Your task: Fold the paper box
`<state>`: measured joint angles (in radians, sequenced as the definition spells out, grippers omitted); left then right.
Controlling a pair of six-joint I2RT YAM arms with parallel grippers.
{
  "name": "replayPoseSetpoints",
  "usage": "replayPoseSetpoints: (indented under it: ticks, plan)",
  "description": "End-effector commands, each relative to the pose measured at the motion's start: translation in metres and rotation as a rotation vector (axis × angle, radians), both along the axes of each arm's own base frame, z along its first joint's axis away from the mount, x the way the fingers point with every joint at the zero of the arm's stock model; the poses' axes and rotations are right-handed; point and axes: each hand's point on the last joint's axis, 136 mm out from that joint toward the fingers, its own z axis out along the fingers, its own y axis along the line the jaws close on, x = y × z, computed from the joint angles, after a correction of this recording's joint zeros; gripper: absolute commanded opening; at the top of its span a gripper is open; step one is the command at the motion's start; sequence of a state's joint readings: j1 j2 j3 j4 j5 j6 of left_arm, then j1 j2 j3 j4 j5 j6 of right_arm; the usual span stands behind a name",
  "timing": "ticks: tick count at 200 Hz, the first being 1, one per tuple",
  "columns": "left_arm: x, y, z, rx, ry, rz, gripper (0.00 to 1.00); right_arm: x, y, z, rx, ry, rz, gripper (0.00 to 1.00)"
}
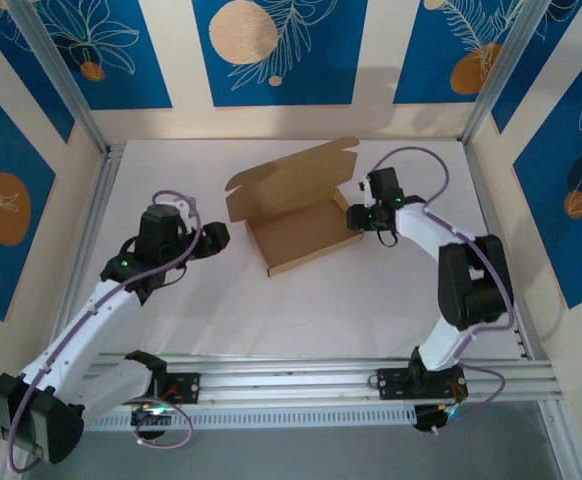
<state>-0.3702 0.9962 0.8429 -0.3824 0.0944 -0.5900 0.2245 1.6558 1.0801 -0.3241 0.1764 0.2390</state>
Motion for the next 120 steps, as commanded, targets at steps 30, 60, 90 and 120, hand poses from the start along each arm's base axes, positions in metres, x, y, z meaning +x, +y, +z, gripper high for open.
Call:
replayPoseSetpoints:
  ticks: [30,60,90,120]
  plan:
    - [0.033,0.012,0.021,0.053,-0.048,0.054,0.71,-0.008,0.003,-0.009,0.141,0.055,-0.130,0.58]
    - [0.038,0.019,0.035,0.078,-0.081,0.081,0.72,0.007,0.008,-0.013,0.121,0.083,-0.061,0.58]
    - [0.034,0.032,0.044,0.093,-0.097,0.125,0.72,0.017,0.020,-0.034,0.059,0.165,-0.024,0.53]
    - [0.025,0.036,0.047,0.092,-0.104,0.131,0.72,0.014,0.033,-0.048,0.046,0.202,-0.048,0.44]
